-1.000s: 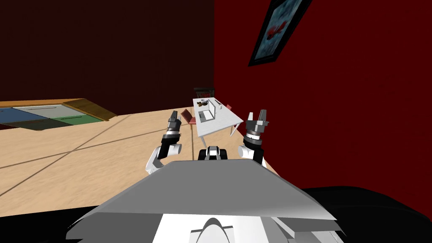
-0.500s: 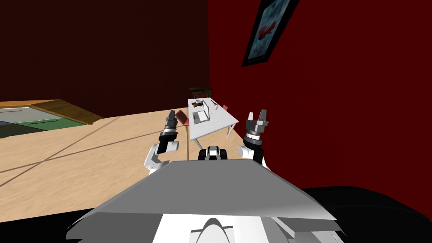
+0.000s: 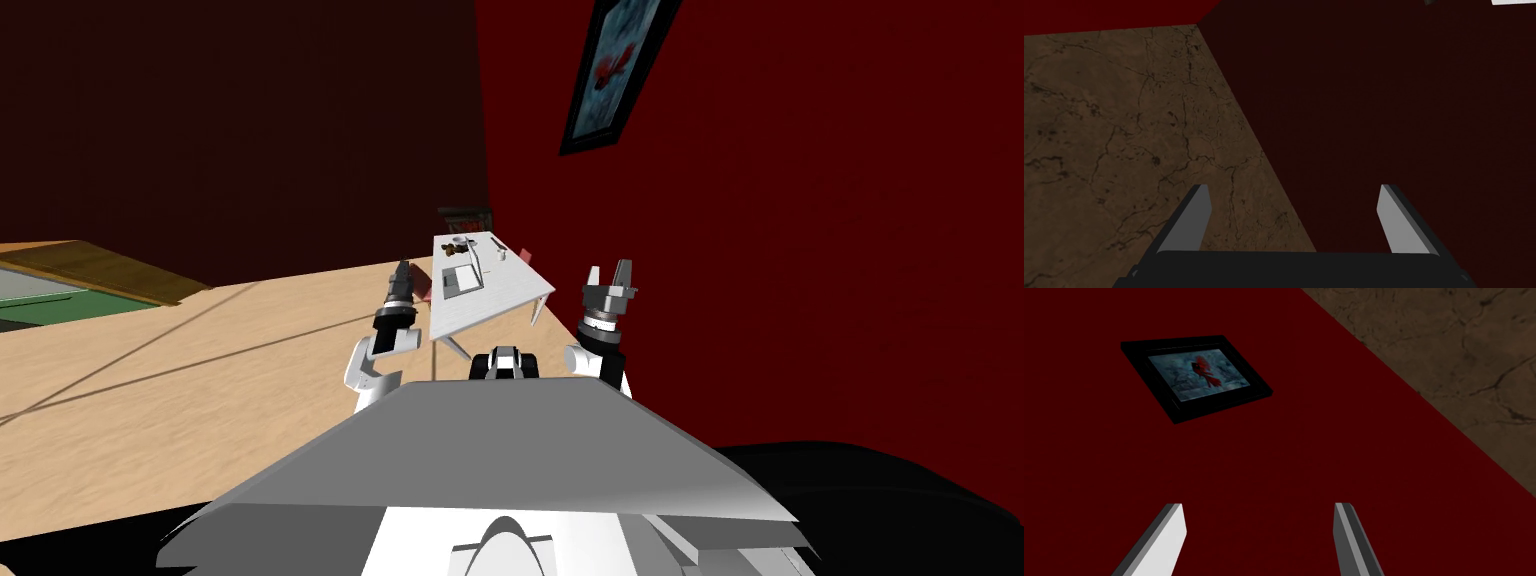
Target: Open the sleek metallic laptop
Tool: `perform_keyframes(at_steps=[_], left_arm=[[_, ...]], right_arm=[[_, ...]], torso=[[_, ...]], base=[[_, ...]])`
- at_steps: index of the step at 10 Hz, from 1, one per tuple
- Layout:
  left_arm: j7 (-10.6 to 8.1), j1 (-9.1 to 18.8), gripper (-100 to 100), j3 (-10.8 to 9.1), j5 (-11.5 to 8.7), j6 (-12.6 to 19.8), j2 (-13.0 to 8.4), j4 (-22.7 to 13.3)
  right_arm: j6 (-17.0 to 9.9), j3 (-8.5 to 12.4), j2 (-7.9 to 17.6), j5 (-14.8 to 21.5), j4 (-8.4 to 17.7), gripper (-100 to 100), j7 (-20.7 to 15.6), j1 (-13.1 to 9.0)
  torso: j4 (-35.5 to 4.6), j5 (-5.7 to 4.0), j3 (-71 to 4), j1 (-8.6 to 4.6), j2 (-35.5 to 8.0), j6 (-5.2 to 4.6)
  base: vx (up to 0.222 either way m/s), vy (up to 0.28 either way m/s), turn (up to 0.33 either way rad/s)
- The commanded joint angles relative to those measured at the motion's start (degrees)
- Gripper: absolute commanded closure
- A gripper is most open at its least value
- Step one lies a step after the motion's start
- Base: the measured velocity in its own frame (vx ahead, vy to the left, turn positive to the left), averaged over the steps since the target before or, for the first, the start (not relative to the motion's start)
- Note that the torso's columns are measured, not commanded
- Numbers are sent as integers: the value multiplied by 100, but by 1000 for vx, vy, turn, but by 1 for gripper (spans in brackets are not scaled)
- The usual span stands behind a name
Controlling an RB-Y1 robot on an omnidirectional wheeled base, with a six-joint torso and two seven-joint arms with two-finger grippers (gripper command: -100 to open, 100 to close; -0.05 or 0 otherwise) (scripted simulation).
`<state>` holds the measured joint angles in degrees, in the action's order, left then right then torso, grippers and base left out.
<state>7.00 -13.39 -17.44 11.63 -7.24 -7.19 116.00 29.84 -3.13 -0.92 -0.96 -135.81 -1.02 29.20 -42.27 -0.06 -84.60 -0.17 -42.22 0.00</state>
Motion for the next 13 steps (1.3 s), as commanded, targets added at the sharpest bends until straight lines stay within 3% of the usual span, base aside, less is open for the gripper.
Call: perform_keyframes(at_steps=[1,8,13], left_arm=[[132,306,-100,-345,150,362,-66,-222],[446,1029,-100,-1161,518,1106,-188,-808],[666,1546,-100,-1735,775,1636,18,-1259]], right_arm=[[0,0,0,0,0,0,0,0],[0,1,1,0,0,0,0,0],[0,1,1,0,0,0,0,0]], torso=[[0,6,1,22,-3,1],[-4,9,9,26,-14,0],[-1,8,3,25,-6,1]], base=[[93,-180,-94],[97,-163,-86],[95,-157,-78]])
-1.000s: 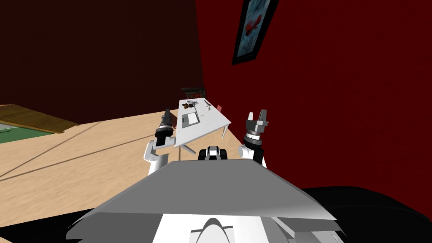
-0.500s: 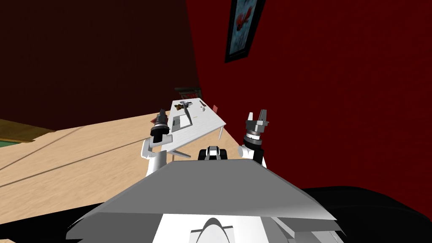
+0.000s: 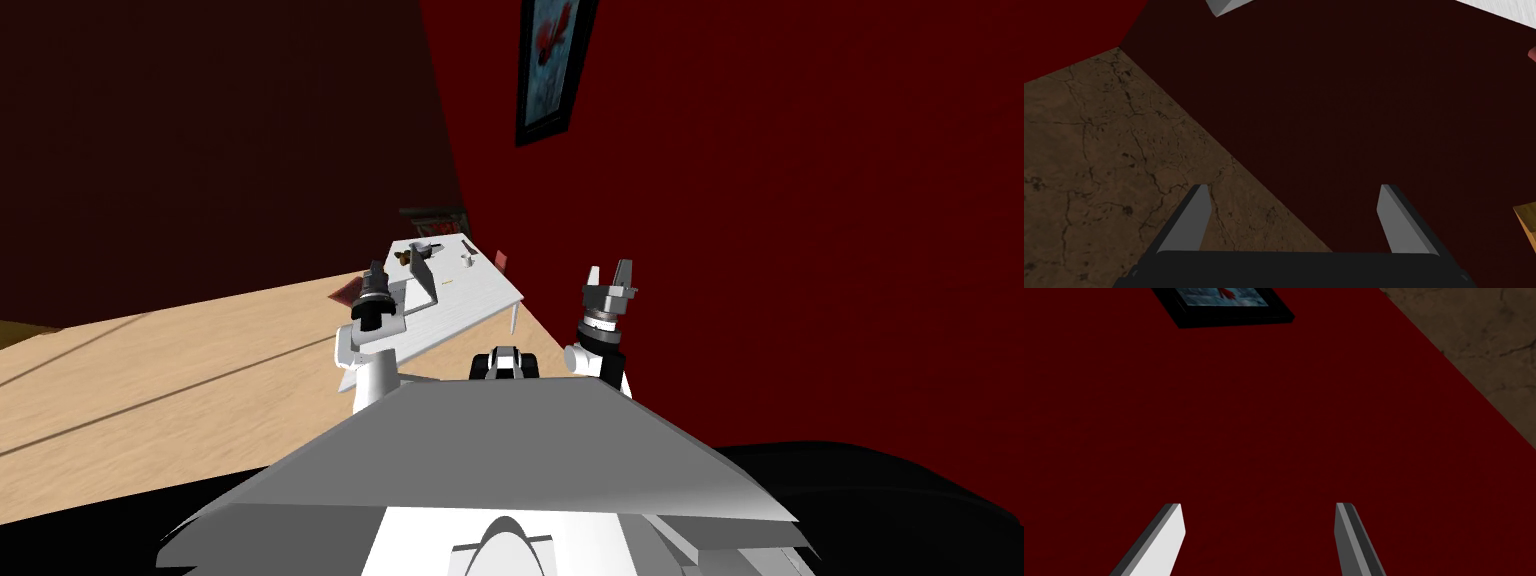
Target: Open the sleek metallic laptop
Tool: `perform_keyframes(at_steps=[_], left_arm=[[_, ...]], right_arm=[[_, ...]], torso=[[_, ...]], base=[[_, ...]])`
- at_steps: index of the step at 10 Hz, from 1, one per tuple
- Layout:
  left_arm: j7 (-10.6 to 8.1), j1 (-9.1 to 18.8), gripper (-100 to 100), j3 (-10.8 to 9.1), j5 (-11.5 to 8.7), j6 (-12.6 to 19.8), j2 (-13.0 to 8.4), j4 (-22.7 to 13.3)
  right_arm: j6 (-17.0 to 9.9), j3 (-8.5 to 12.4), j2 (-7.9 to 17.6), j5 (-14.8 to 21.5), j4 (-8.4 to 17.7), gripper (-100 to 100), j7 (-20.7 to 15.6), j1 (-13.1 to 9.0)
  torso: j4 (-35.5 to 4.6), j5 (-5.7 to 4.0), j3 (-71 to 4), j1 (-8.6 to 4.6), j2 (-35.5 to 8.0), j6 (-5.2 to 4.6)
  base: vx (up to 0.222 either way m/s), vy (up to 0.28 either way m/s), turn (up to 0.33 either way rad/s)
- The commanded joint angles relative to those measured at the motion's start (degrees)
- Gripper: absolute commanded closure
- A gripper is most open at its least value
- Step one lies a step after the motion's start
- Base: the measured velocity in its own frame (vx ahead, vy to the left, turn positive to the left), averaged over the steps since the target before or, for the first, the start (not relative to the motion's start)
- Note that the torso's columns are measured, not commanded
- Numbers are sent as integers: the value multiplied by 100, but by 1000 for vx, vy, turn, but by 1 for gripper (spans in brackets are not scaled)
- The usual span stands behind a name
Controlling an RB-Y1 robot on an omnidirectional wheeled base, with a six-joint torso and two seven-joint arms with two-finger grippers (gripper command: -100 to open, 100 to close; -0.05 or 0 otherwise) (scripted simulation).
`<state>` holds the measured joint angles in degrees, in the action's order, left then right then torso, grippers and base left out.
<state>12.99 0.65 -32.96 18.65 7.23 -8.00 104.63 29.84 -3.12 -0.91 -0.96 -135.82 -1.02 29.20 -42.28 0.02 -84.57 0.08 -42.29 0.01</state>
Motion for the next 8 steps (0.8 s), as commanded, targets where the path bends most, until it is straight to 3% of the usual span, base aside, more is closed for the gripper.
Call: perform_keyframes(at_steps=[1,6,8], left_arm=[[107,236,-100,-287,120,285,194,-208],[226,519,-100,-596,259,574,838,-466],[225,505,-100,-575,256,571,793,-438]], right_arm=[[0,0,0,0,0,0,0,0],[0,1,0,0,0,0,0,0],[0,1,1,0,0,0,0,-1]], torso=[[-2,3,4,9,-6,-1],[-1,-1,1,-3,-2,-1],[-4,3,8,14,-13,0]], base=[[86,-108,-70],[69,-100,-47],[12,-17,-1]])
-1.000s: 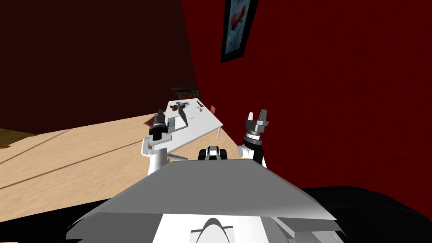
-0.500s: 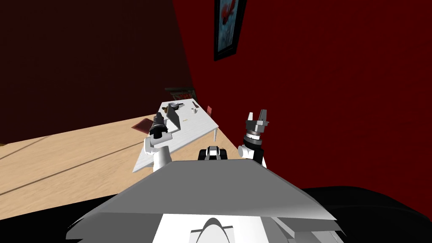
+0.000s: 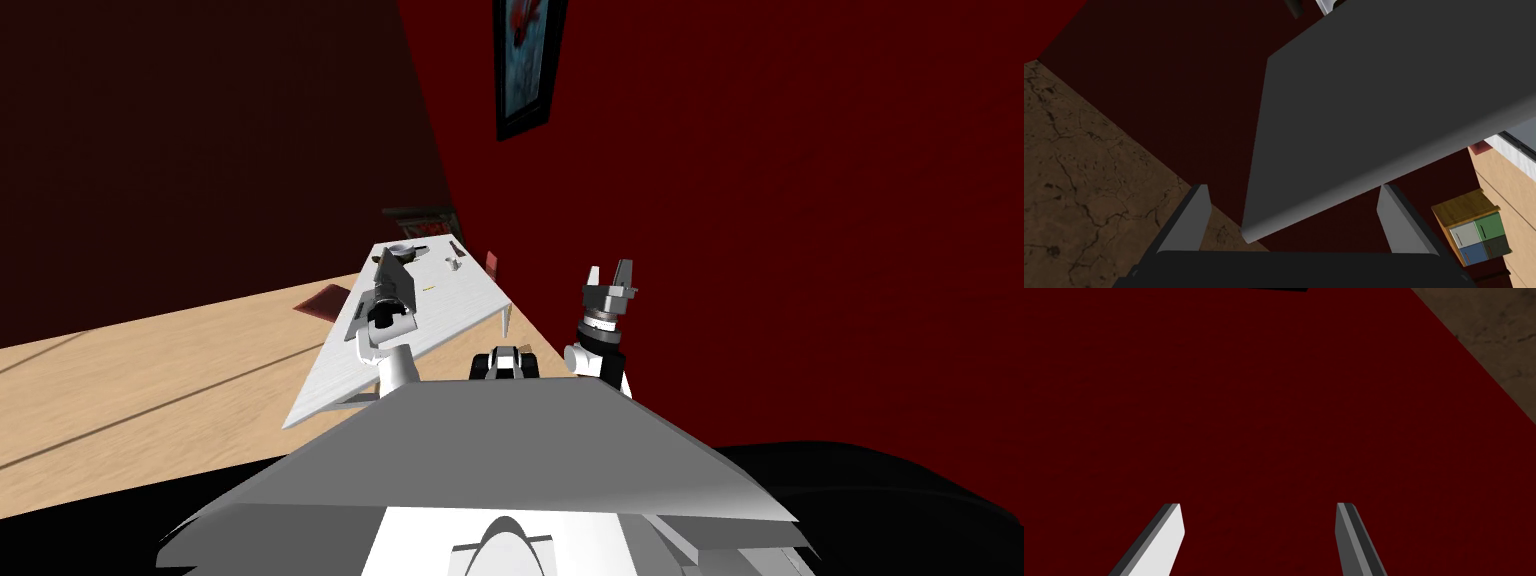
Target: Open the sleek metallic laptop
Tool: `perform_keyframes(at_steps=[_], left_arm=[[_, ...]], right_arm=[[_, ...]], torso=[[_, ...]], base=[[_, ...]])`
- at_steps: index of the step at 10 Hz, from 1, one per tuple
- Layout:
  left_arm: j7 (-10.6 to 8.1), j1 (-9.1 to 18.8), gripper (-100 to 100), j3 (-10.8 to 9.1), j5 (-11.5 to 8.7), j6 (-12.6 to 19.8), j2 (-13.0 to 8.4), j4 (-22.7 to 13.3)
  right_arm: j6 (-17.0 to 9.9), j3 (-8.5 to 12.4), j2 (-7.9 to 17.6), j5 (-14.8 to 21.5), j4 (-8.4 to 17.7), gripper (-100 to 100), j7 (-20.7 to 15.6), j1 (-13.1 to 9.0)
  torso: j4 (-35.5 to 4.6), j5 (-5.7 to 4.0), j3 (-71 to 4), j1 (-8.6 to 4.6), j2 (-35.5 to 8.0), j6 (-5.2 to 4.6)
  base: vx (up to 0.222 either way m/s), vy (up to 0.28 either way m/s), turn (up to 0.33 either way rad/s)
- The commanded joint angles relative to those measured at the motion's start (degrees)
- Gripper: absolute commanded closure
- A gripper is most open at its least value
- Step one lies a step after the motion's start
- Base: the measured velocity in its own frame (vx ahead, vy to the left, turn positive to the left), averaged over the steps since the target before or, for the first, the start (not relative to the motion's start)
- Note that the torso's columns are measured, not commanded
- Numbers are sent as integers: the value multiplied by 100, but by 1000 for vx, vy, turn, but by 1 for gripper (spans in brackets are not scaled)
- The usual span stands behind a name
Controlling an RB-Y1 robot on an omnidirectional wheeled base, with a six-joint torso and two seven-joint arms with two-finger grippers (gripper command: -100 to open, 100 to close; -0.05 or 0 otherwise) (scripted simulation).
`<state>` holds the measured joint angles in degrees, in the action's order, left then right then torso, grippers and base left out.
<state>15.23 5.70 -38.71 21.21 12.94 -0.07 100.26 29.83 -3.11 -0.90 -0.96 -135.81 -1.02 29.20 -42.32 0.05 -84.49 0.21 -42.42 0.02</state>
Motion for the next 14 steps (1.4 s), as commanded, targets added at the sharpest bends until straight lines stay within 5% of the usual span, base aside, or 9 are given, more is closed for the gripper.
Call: perform_keyframes(at_steps=[1,10,11,14], left_arm=[[0,1,100,1,0,-1,-1,0],[-911,544,100,-135,-867,242,189,-228],[-840,483,100,-131,-820,221,161,-219],[-1302,562,100,-152,-1277,33,205,-562]], right_arm=[[0,0,0,0,0,0,0,0],[0,1,1,0,0,0,0,0],[0,1,1,0,0,0,0,0],[0,1,1,0,0,0,0,0]], torso=[[0,0,0,-4,1,-1],[7,-2,-12,-28,20,-12],[0,-8,-7,-33,13,-10],[-5,-5,2,-21,-1,-3]], base=[[0,0,0],[-56,73,54],[-20,29,5],[-33,69,66]])
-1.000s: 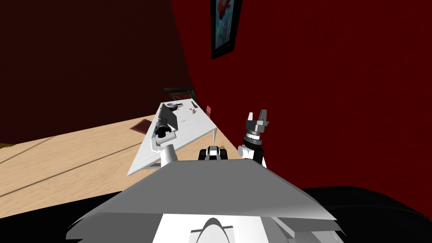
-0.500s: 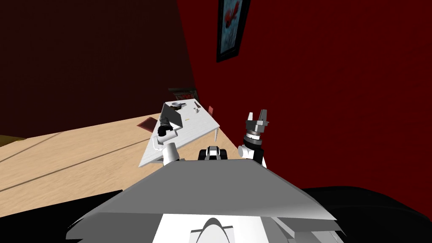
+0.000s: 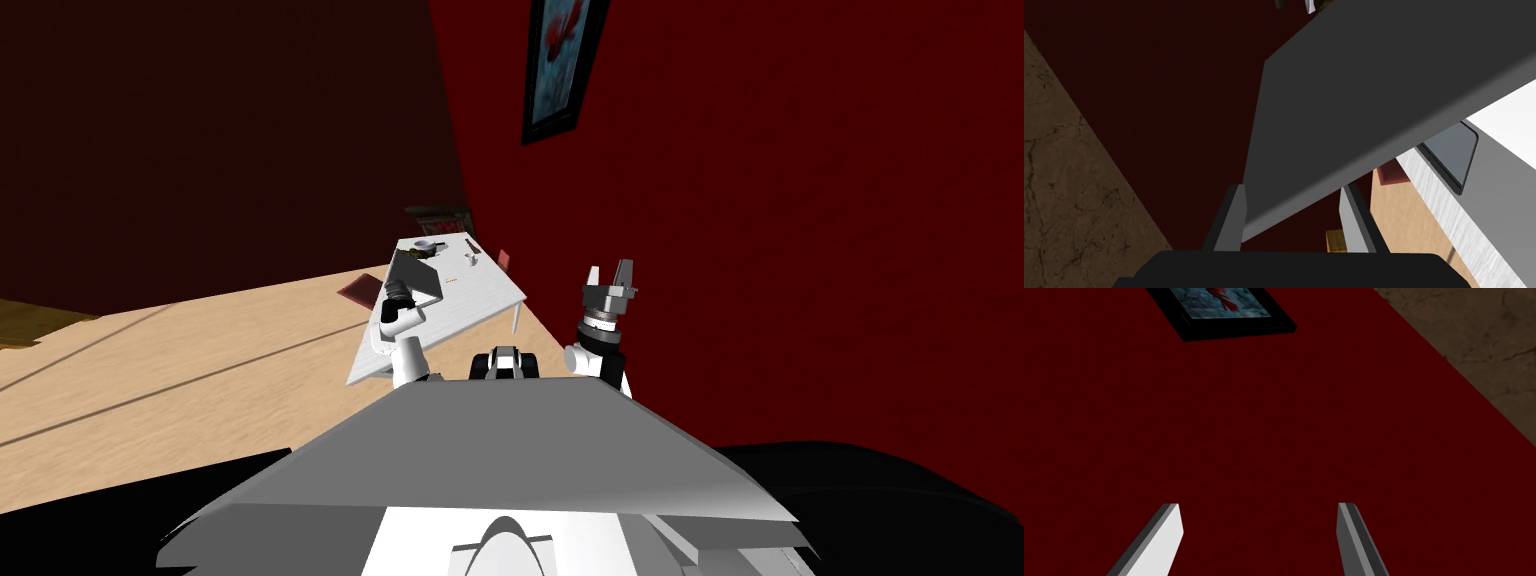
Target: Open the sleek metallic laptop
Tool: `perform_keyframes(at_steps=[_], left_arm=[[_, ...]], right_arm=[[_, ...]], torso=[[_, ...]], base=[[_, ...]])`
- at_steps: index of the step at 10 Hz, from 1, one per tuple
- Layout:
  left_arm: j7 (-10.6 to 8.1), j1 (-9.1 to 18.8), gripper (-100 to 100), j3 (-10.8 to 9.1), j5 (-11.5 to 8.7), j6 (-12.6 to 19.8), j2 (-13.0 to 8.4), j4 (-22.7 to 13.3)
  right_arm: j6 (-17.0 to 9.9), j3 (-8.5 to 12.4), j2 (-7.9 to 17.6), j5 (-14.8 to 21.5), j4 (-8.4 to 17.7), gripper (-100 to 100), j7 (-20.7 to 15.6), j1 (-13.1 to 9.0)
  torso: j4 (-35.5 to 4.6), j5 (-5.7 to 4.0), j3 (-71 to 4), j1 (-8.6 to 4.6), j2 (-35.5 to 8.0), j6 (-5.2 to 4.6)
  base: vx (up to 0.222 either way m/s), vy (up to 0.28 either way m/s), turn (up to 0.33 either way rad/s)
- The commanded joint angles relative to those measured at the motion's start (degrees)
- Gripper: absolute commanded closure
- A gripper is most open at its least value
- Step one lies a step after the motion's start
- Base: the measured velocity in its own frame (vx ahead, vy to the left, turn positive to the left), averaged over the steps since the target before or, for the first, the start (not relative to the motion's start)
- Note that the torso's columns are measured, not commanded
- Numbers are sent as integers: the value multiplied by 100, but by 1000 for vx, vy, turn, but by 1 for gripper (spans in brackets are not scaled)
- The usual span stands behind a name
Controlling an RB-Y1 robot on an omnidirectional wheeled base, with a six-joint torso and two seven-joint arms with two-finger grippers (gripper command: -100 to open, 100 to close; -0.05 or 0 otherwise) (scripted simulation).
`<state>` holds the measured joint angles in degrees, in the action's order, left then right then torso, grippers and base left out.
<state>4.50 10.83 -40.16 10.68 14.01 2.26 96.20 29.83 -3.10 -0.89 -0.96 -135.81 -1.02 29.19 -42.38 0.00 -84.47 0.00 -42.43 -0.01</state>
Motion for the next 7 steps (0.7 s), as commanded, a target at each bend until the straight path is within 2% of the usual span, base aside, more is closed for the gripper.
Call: perform_keyframes(at_steps=[1,6,7], left_arm=[[-338,69,100,-11,-335,-123,-18,-238],[-890,172,100,-32,-894,-370,32,-650],[-799,151,100,-31,-809,-312,48,-594]], right_arm=[[0,0,0,0,0,0,0,0],[0,0,0,0,0,0,0,0],[0,0,0,0,0,0,0,0]], torso=[[-2,-1,1,6,-3,4],[-3,-11,-4,-14,4,0],[-3,-10,-3,-8,2,3]], base=[[-49,79,54],[-33,59,51],[-13,30,8]])
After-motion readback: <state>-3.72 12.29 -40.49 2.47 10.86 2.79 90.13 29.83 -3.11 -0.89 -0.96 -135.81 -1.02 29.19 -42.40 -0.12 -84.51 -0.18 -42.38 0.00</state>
